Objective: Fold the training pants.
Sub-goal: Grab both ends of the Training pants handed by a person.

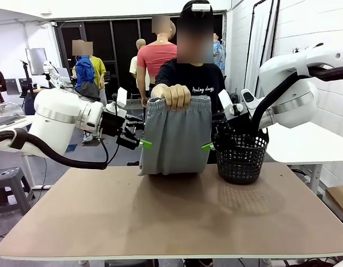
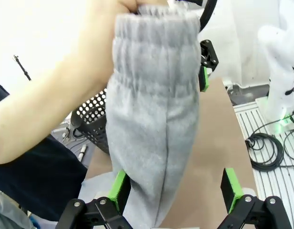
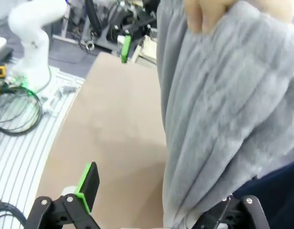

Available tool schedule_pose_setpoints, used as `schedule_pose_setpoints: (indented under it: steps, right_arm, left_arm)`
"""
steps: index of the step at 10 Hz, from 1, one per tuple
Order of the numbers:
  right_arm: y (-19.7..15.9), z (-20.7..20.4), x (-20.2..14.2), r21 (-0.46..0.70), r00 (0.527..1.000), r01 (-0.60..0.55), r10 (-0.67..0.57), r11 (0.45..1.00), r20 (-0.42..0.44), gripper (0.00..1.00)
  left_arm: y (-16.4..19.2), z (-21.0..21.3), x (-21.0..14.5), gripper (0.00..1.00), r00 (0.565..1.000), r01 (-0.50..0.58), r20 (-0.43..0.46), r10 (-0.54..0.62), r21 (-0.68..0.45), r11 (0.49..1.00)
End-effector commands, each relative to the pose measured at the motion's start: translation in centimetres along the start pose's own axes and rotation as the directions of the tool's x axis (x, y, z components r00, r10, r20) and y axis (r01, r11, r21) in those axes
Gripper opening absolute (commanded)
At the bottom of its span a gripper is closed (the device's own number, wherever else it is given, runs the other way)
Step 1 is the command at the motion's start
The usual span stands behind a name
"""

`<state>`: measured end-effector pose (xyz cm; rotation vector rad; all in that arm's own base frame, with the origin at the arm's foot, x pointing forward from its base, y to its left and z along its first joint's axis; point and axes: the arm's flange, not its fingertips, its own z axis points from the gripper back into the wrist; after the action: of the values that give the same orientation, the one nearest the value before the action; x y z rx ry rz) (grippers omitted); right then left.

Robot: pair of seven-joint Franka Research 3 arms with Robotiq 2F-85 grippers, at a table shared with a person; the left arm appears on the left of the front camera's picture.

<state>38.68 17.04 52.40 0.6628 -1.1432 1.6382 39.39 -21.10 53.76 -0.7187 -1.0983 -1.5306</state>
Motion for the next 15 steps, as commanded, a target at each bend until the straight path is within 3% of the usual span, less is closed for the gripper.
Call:
schedule_pose_setpoints:
  steps: [1, 7, 11, 14, 15]
  right_arm:
    - [-0.4, 0.0, 0.4, 0.012, 0.996, -0.006, 0.005, 1.0, 0.089, 1.0]
    - [-3.3, -1.9, -0.4, 0.079, 0.967, 0.063, -0.081, 0.995, 0.241, 1.0]
    - [-5.1, -3.3, -1.6, 0.151, 0.952, 0.103, -0.141, 0.983, 0.27, 1.0]
    - [-5.2, -2.9, -1.7, 0.189, 0.938, 0.114, -0.168, 0.975, 0.302, 1.0]
    - [-5.2, -2.8, -1.7, 0.193, 0.932, 0.121, -0.178, 0.974, 0.317, 0.8]
  left_arm:
    - [-0.4, 0.1, 0.2, 1.0, 0.997, -0.035, 0.067, 0.033, 0.025, 0.999]
    - [0.9, -1.7, -0.8, 1.0, 0.977, -0.147, 0.159, 0.141, 0.027, 0.989]
    - [1.4, -2.4, -0.7, 1.0, 0.953, -0.167, 0.248, 0.173, -0.045, 0.985]
    - [1.4, -3.7, -1.2, 1.0, 0.956, -0.174, 0.229, 0.181, -0.051, 0.983]
    - [1.6, -4.2, -1.1, 0.8, 0.963, -0.155, 0.217, 0.161, -0.044, 0.987]
